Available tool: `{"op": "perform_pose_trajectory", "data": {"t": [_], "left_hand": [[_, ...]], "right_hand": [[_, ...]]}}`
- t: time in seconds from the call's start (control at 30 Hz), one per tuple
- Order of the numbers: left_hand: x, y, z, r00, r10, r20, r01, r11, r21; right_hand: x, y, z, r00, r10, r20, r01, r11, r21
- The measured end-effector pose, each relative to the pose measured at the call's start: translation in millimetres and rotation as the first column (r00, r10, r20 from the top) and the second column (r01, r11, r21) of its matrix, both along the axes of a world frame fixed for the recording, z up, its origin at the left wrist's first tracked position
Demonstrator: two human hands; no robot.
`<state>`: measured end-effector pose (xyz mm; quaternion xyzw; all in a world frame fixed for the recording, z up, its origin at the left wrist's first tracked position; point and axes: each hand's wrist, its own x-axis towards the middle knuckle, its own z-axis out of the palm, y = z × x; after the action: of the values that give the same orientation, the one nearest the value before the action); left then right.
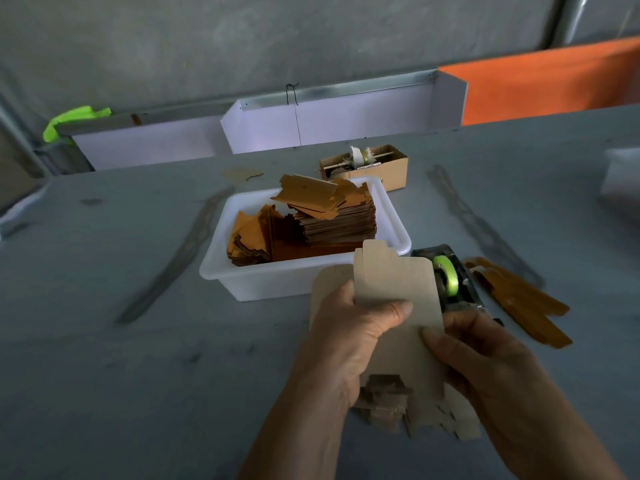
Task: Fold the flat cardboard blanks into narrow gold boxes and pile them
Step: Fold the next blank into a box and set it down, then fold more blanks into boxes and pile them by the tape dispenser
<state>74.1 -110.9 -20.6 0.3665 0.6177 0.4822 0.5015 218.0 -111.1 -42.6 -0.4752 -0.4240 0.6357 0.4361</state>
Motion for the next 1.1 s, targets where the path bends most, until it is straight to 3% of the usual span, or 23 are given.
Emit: {"op": "perform_pose_trajectory", "data": {"t": [0.2,0.33,0.53,0.87,0.93,1.03,1.1], "left_hand": [[-1,0,1,1.000,-0.018,0.007,0.019,0.999,-0.046],[3,1,2,1.000,0.003,-0.006,-0.003,0.999,-0.054],[9,-2,1,1.000,0.010,0.024,-0.009,0.998,-0.062],[2,-5,4,0.987,-0.156,-0.044,0.154,0.987,-0.037],[0,-6,3,0.989,-0.143,-0.046,0.142,0.990,-0.027],[-3,-6,5,0.987,-0.158,-0.015,0.157,0.987,-0.046],[-4,-6,7,0.981,-0.194,-0.008,0.193,0.980,-0.052]], "right_hand": [[0,1,5,0.965,-0.085,0.248,0.026,0.972,0.234],[-7,-6,6,0.855,-0.269,0.443,0.010,0.863,0.505],[-20,-16,7,0.838,-0.284,0.466,-0.102,0.757,0.645],[-16,-11,4,0.844,-0.157,0.512,-0.188,0.808,0.558],[-15,-9,6,0.889,-0.107,0.445,-0.135,0.868,0.478],[-10,-3,5,0.882,-0.245,0.403,0.051,0.899,0.434],[-7,2,7,0.916,-0.194,0.352,0.070,0.940,0.335]]}}
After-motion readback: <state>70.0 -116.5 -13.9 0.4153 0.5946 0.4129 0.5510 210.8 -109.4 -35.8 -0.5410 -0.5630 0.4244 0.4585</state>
